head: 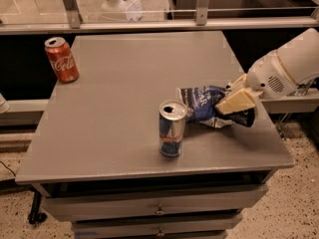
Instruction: Move blue chip bag near redbull can
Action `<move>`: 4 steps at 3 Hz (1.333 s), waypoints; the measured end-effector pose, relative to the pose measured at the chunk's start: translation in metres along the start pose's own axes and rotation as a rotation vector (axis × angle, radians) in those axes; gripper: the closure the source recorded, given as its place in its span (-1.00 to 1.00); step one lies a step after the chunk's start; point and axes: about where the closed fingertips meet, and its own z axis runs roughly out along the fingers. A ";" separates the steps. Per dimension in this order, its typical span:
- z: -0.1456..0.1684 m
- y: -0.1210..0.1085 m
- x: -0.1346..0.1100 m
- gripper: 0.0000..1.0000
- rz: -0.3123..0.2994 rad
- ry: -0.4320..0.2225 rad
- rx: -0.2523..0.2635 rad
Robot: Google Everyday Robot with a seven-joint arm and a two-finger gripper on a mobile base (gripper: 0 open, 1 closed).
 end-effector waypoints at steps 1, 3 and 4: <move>0.001 0.003 0.003 -0.76 0.009 0.003 -0.005; -0.005 0.003 0.008 -1.00 0.019 0.008 0.008; -0.025 -0.015 0.011 -1.00 0.003 0.010 0.054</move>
Offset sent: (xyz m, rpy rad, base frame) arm -0.0095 -0.0087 -0.0024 -0.0023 0.0181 -0.0241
